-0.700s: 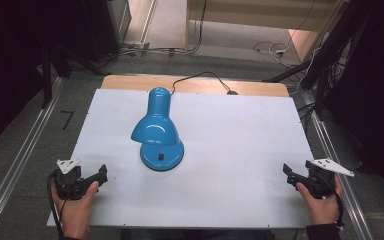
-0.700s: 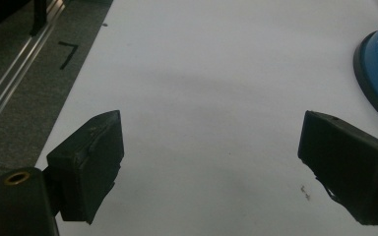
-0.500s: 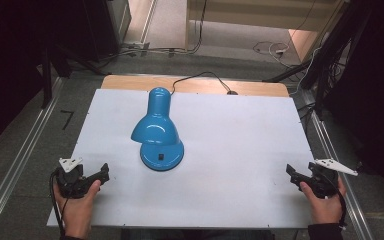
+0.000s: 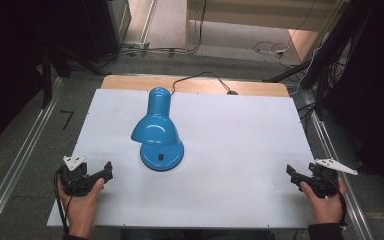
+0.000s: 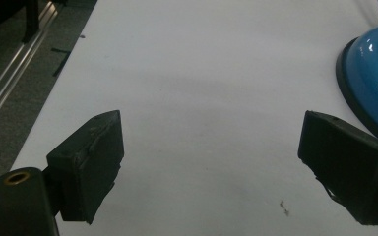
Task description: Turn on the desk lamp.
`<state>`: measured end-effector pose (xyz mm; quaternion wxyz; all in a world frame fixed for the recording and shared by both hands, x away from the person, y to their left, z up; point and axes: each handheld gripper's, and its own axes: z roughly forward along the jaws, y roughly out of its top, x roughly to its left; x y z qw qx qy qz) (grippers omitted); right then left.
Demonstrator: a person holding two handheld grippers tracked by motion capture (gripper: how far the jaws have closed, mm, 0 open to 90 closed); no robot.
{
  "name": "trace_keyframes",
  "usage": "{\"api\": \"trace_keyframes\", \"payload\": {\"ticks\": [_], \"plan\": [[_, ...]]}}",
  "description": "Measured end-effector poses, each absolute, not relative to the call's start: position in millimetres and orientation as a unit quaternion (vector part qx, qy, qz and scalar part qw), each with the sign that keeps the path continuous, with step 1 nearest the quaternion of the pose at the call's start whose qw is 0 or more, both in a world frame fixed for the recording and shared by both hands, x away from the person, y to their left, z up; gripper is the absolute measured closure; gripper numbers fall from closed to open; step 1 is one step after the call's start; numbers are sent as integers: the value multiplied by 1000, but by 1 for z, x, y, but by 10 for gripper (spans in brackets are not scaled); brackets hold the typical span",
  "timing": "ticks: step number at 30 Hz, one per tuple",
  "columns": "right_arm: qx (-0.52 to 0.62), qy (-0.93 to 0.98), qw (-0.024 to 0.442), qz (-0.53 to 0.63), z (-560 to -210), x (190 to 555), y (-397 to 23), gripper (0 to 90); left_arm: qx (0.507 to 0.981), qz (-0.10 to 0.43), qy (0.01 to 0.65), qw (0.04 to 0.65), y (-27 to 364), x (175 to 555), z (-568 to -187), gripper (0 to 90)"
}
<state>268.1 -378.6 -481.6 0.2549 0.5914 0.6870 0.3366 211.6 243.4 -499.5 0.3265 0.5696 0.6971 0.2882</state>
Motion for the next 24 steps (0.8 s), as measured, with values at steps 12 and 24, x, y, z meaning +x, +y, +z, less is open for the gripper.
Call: {"api": "trace_keyframes", "payload": {"ticks": [12, 24], "plan": [[597, 686, 249, 333, -482, 269, -380, 149, 568, 290, 694, 334, 237, 215, -498, 111], [601, 685, 245, 330, -483, 269, -381, 148, 574, 287, 688, 339, 228, 221, -496, 112]]}}
